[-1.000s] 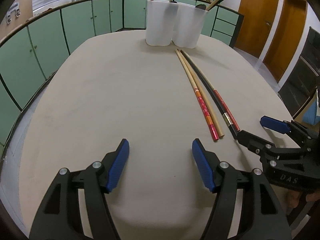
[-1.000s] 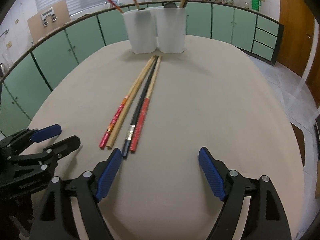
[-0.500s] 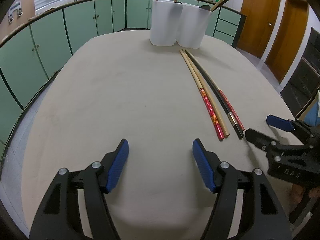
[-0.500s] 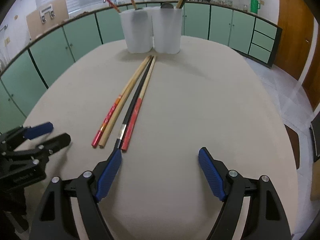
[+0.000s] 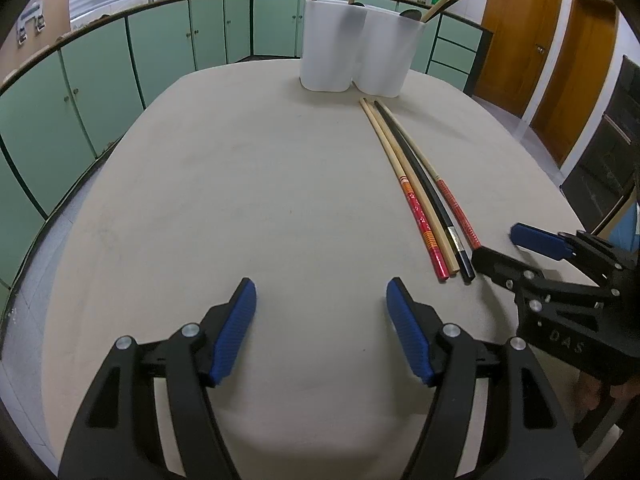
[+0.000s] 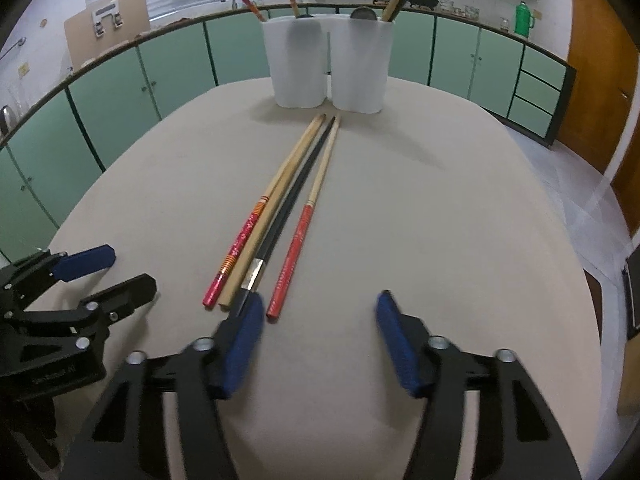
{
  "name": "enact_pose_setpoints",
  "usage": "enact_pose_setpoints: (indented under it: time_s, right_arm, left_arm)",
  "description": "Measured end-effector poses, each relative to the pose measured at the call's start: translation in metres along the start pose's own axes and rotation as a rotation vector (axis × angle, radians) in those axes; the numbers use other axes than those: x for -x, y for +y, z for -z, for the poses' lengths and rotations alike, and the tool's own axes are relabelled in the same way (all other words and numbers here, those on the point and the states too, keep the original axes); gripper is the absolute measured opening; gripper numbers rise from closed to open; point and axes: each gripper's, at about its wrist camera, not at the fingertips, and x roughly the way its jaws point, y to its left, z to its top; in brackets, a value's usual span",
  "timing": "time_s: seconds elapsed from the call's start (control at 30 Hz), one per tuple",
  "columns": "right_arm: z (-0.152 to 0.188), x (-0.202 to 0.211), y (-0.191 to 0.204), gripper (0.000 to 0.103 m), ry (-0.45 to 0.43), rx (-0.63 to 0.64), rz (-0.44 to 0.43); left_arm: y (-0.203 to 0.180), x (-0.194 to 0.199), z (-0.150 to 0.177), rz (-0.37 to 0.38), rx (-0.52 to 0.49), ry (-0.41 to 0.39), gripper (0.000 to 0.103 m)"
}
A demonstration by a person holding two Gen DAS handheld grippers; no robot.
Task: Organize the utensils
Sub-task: 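Close the right tool on the red chopstick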
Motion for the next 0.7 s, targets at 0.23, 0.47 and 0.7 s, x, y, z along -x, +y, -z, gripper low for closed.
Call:
enact_pose_setpoints:
  time_s: [0.23, 0.47, 0.7]
  right_arm:
    - [0.005, 0.006, -0.011, 0.043, -0.005, -0.028, 0.014]
    - [0.004, 0.004, -0.003, 0.031, -0.009, -0.017, -0.029]
    - [0.001, 0.001, 0.000, 0.007, -0.007, -0.001, -0.044]
  left_arm:
    - [0.001, -0.001, 0.000, -0.001, -0.006, 0.001, 0.067]
    - [0.001, -0.001, 0.000, 0.000, -0.008, 0.002, 0.068]
    - [-0.001, -0.002, -0.001, 0.008, -0.011, 0.005, 0.068]
